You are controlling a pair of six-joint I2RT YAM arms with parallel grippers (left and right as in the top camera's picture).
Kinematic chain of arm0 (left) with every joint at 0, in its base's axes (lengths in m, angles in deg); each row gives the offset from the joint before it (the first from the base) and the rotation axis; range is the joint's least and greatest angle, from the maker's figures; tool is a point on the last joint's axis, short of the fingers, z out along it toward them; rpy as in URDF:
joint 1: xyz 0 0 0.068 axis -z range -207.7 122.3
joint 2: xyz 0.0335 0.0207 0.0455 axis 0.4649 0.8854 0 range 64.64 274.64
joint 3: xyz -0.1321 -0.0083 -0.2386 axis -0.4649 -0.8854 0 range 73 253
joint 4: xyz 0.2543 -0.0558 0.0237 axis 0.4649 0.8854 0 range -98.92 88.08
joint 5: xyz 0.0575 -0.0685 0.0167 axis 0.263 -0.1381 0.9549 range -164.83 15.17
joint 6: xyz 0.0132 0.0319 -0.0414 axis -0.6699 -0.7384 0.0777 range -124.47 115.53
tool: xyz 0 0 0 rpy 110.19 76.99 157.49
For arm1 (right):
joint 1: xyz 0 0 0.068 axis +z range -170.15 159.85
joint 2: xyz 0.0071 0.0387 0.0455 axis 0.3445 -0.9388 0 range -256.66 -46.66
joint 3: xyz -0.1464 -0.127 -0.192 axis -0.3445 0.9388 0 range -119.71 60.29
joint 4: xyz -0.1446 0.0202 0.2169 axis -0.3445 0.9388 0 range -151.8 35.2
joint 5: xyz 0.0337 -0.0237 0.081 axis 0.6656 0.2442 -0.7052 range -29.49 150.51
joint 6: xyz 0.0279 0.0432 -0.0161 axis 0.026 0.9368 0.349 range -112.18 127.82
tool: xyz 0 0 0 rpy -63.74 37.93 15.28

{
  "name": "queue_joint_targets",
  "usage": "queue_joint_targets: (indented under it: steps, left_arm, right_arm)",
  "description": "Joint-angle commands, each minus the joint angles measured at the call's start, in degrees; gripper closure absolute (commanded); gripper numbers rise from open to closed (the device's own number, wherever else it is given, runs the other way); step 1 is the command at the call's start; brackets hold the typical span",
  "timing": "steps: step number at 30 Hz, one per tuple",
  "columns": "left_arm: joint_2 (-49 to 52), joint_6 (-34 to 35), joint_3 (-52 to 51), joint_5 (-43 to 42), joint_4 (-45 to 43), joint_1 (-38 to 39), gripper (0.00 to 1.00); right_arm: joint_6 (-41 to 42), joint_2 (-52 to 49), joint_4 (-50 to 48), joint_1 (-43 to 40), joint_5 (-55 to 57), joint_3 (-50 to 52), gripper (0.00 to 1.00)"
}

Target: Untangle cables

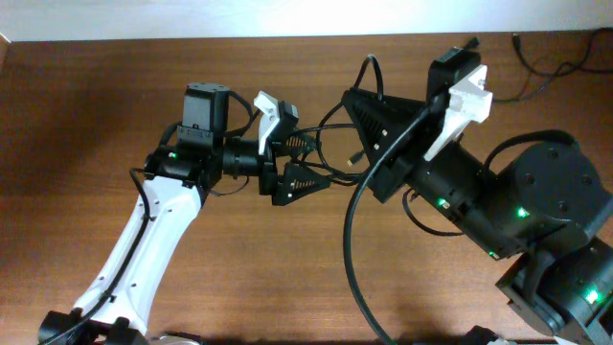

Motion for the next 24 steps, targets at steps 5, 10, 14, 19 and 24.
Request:
queue_joint_targets:
  steps: [5, 10, 14, 19, 24]
  left_arm:
    - [-1.20, -0.85, 0.17, 13.20, 3.89, 0.24, 1.00]
    - [-17.44, -0.79, 4.81, 32.20, 17.94, -4.87, 1.00]
    - [-32.98, -0.35, 5.03, 46.10, 30.62, -15.41, 1.00]
    - [-41.42, 0.59, 5.03, 48.81, 38.51, -31.50, 1.00]
    - [-41.38, 2.27, 5.03, 46.62, 38.77, -35.50, 1.00]
  right_arm:
    - [-2.27, 0.00, -1.03, -0.50, 6.12, -2.60, 0.96]
    - [-3.63, -0.02, -0.07, -2.27, 17.25, -3.67, 0.96]
    - [-3.63, 0.00, 3.50, -18.32, 16.98, -6.19, 0.96]
    - [-7.72, -3.08, 9.35, -45.00, 16.76, -6.88, 0.96]
    - [-7.41, -8.76, 10.40, -58.95, -2.89, -6.88, 0.96]
